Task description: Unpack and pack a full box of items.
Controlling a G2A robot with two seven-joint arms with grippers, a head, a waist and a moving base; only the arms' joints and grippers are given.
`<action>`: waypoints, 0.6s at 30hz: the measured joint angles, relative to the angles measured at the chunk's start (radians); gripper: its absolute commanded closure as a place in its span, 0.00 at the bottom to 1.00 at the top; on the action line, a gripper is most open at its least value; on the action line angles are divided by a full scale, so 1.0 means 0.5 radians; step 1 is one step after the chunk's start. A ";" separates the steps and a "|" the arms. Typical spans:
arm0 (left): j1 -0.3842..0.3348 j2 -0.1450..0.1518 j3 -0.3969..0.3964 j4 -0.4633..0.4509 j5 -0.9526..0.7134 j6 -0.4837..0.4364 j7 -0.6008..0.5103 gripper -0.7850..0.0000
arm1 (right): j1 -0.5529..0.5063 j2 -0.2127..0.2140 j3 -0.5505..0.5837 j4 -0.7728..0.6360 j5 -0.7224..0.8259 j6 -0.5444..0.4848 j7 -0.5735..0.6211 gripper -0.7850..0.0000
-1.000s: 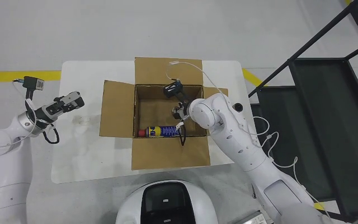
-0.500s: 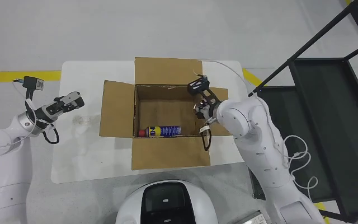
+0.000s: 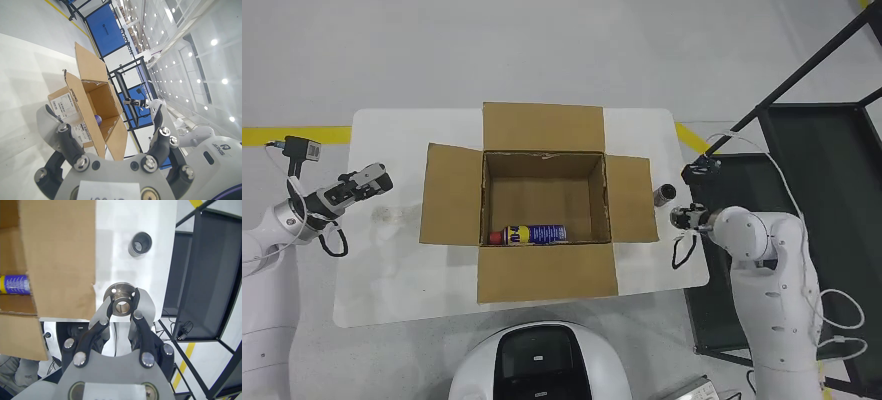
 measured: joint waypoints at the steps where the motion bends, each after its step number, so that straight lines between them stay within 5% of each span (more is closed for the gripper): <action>1: 0.000 0.000 0.000 0.000 0.000 0.000 0.000 0.00 | -0.004 0.001 -0.006 0.060 -0.013 0.003 -0.023 1.00; 18: 0.000 0.000 0.000 0.000 0.000 0.000 0.000 0.00 | 0.291 -0.029 -0.366 0.924 -0.144 0.209 -0.508 1.00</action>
